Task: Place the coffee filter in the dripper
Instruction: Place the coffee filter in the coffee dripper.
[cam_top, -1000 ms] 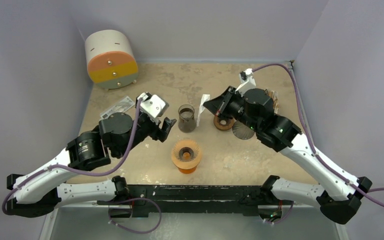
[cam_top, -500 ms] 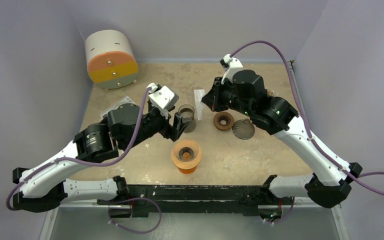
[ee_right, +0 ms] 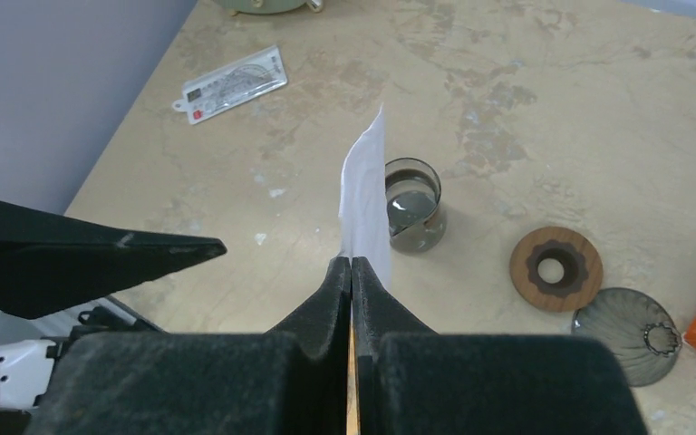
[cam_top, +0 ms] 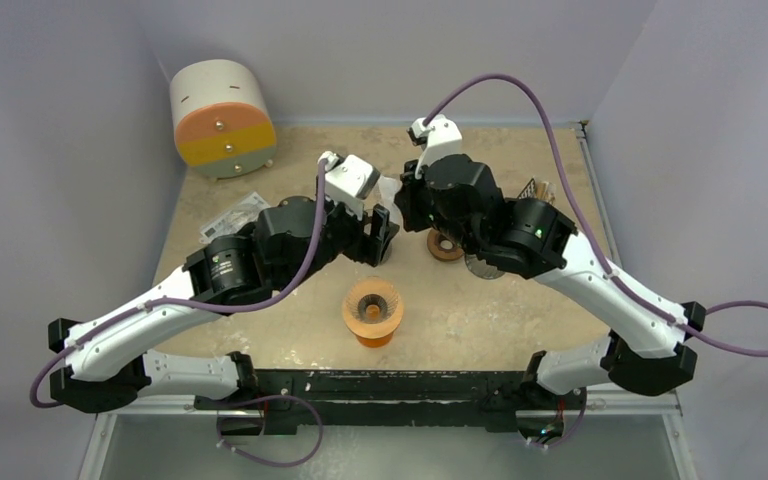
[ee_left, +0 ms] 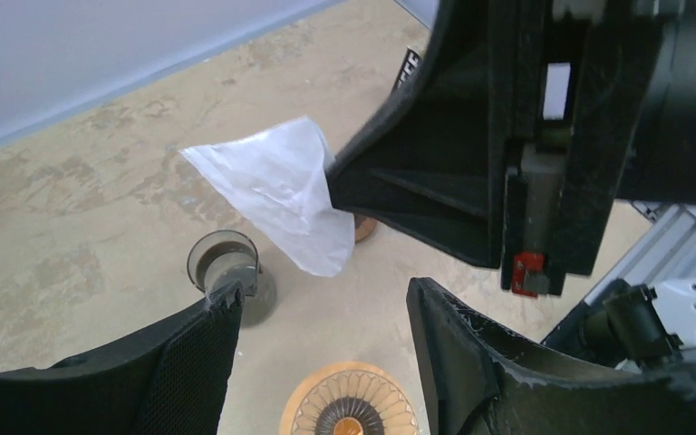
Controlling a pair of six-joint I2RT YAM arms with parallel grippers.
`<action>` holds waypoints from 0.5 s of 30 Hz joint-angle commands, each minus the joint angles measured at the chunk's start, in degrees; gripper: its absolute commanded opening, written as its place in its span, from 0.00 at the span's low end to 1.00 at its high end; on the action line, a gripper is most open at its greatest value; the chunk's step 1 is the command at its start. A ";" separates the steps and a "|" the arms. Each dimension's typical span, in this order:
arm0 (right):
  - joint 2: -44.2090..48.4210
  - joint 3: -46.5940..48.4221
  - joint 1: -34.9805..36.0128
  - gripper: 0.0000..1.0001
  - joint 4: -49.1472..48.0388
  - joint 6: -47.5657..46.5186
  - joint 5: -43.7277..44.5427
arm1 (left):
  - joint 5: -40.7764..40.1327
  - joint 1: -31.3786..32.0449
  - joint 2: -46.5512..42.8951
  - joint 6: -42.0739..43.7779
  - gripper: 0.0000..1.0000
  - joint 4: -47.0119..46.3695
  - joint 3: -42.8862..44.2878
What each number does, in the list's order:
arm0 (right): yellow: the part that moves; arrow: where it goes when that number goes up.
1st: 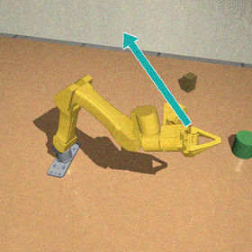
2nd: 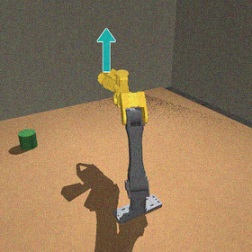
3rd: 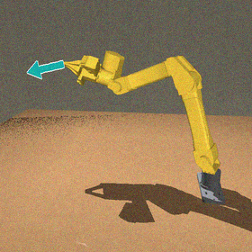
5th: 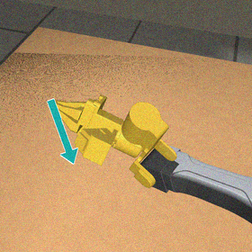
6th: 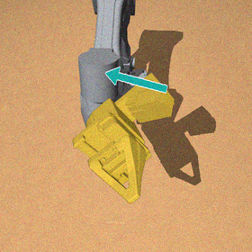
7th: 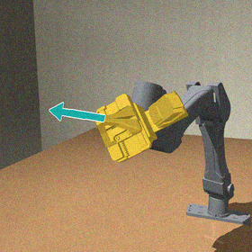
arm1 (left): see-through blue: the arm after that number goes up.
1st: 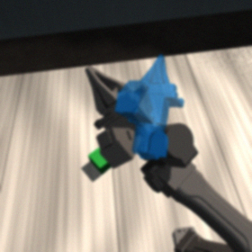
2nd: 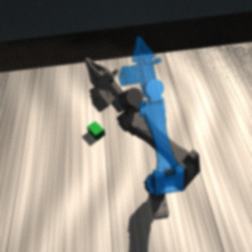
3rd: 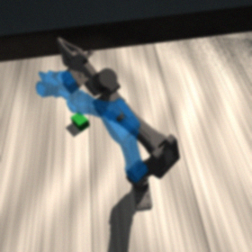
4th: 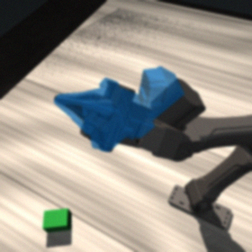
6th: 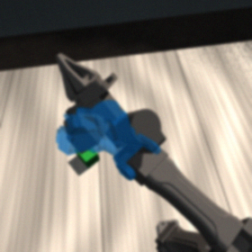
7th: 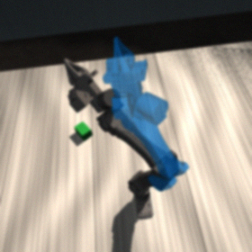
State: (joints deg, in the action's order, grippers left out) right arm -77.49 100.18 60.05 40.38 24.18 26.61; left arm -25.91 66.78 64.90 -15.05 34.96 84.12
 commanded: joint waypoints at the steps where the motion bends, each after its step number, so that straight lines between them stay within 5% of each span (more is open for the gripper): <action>1: -0.42 2.26 2.06 0.00 -0.44 -1.40 7.84 | -5.53 0.19 -1.18 -1.95 0.65 -4.03 1.13; 15: 0.55 1.82 4.88 0.00 -2.36 0.31 7.77 | -7.56 0.18 1.24 -1.37 0.64 -6.39 0.61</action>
State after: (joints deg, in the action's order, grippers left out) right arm -78.35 100.38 64.14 40.18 23.97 32.71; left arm -32.21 66.78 65.58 -15.88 31.77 84.12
